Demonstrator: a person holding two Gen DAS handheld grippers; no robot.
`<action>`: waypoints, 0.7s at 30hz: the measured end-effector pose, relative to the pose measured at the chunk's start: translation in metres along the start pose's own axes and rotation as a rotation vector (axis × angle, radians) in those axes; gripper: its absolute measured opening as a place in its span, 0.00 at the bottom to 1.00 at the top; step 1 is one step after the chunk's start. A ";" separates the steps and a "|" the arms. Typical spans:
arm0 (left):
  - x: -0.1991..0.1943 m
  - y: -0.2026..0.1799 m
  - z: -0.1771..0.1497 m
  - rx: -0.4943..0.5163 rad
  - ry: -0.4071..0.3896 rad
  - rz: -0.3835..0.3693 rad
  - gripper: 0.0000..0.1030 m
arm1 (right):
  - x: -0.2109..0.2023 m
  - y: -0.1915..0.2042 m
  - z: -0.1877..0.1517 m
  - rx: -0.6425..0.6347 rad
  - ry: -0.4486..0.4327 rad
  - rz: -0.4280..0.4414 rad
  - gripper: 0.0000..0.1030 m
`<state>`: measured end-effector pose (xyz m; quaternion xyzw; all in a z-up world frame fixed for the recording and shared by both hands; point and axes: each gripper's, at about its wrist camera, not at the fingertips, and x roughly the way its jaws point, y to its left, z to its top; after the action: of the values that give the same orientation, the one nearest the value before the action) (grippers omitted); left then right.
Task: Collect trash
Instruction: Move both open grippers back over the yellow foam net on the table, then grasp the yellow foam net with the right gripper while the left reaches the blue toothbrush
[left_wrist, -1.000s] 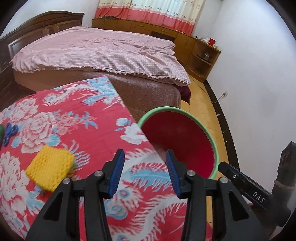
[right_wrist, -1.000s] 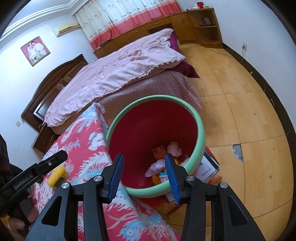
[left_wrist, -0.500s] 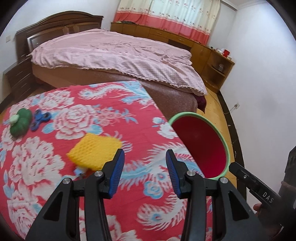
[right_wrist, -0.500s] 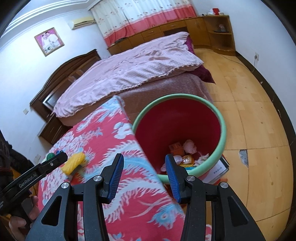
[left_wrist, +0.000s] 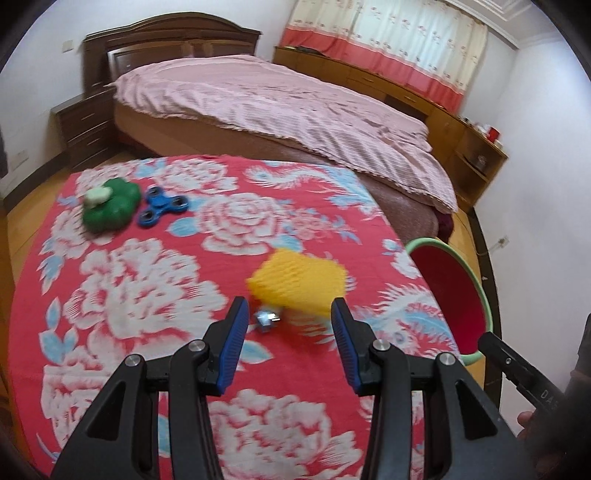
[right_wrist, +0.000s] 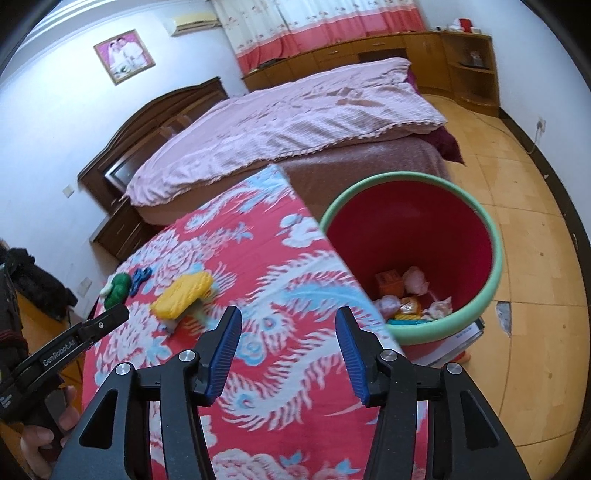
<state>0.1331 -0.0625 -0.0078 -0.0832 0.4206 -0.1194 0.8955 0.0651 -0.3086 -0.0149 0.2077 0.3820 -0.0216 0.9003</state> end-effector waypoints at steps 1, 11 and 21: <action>0.000 0.005 -0.001 -0.008 -0.001 0.007 0.45 | 0.003 0.004 0.000 -0.006 0.006 0.006 0.53; -0.003 0.053 -0.007 -0.092 -0.020 0.091 0.45 | 0.035 0.045 -0.002 -0.051 0.082 0.061 0.53; 0.013 0.082 -0.011 -0.139 0.001 0.122 0.45 | 0.076 0.084 0.003 -0.072 0.159 0.098 0.53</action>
<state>0.1445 0.0116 -0.0445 -0.1191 0.4327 -0.0352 0.8930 0.1379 -0.2244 -0.0362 0.1946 0.4422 0.0530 0.8740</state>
